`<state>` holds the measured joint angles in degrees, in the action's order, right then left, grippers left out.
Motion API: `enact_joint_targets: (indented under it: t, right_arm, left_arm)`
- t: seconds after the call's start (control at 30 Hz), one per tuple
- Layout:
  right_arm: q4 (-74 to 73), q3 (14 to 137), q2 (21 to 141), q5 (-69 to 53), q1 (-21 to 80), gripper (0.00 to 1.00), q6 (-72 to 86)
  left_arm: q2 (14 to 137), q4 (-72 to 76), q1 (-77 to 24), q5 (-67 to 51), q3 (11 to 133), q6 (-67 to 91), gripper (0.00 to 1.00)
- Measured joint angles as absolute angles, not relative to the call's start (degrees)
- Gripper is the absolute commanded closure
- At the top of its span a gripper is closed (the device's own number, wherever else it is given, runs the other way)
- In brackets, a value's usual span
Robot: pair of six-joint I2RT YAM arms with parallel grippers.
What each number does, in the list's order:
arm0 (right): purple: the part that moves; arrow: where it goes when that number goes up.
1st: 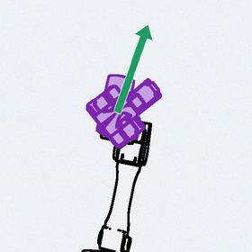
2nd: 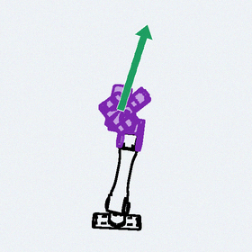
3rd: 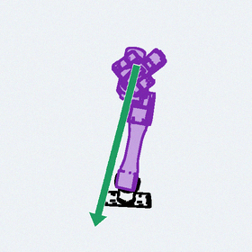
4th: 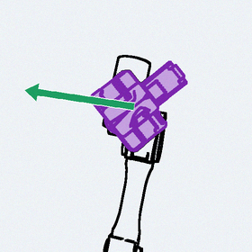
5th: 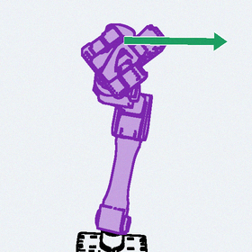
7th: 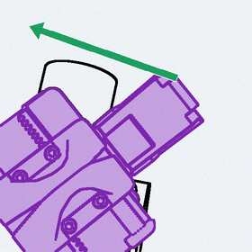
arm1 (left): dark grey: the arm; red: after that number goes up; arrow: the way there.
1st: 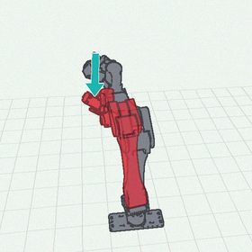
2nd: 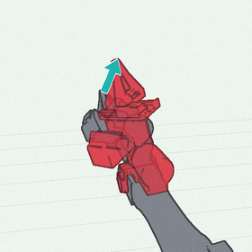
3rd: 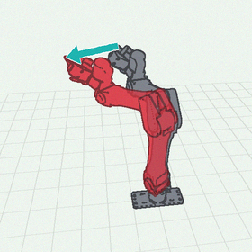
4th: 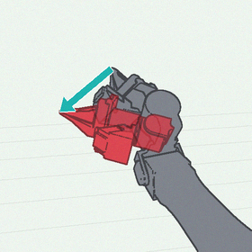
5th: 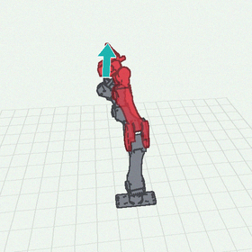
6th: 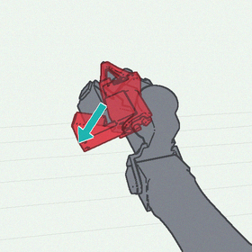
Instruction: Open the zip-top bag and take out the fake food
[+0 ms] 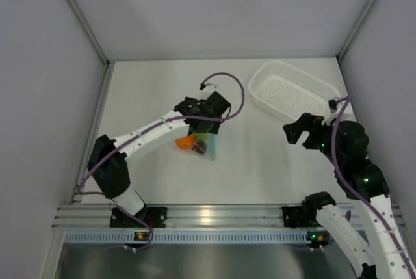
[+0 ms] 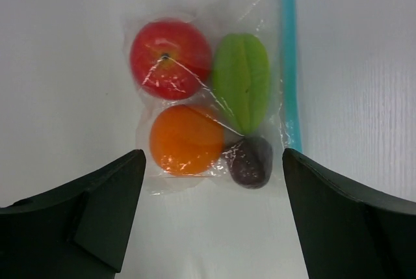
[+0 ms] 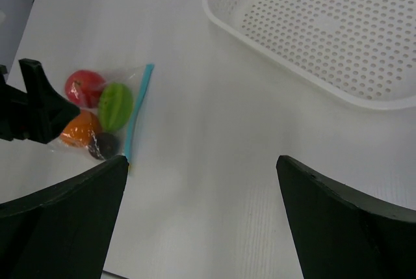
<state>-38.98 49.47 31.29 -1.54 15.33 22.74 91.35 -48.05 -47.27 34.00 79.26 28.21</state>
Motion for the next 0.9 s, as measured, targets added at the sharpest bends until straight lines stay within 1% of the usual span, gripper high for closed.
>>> enact_joint_targets:
  t: [0.03, 0.07, 0.17, 0.23, 0.4, 0.53, 0.63, 0.73, 0.9]
  right_arm:
    - [-39.03, 49.47, 30.92, -1.45, 15.33, 0.0, 22.72]
    - [-39.03, 49.47, 30.37, -1.28, 15.33, 0.01, 22.65]
    - [-39.22, 49.47, 29.54, -1.08, 15.33, 0.01, 22.55]
    - [-39.42, 49.47, 28.99, -0.97, 15.33, 0.01, 22.48]
    - [-40.18, 49.5, 27.7, -0.82, 15.33, 0.01, 22.11]
    - [-40.49, 49.5, 27.2, -0.71, 15.33, 0.01, 22.11]
    - [-40.62, 49.5, 27.05, -0.73, 15.33, 0.01, 22.11]
    - [-40.73, 49.5, 27.07, -0.84, 15.33, 0.01, 22.11]
    - [-40.73, 49.5, 27.11, -1.39, 15.33, 0.01, 22.09]
  left_arm:
    - [93.08, -48.34, -48.56, 34.54, 80.16, 28.69, 0.13]
    - [95.22, -48.51, -50.02, 35.31, 81.14, 29.02, 0.2]
    - [100.88, -49.21, -53.63, 36.84, 83.77, 29.95, 0.25]
    - [104.33, -49.71, -55.29, 37.43, 85.67, 30.41, 0.32]
    - [111.92, -49.8, -58.24, 38.52, 89.17, 31.14, 0.38]
    - [115.33, -50.02, -58.54, 39.77, 89.3, 31.75, 0.48]
    - [117.1, -50.22, -58.48, 40.82, 89.3, 32.01, 0.51]
    - [118.65, -50.24, -58.43, 41.8, 89.36, 32.27, 0.51]
    - [121.43, -50.26, -58.43, 43.11, 89.36, 33.1, 0.55]
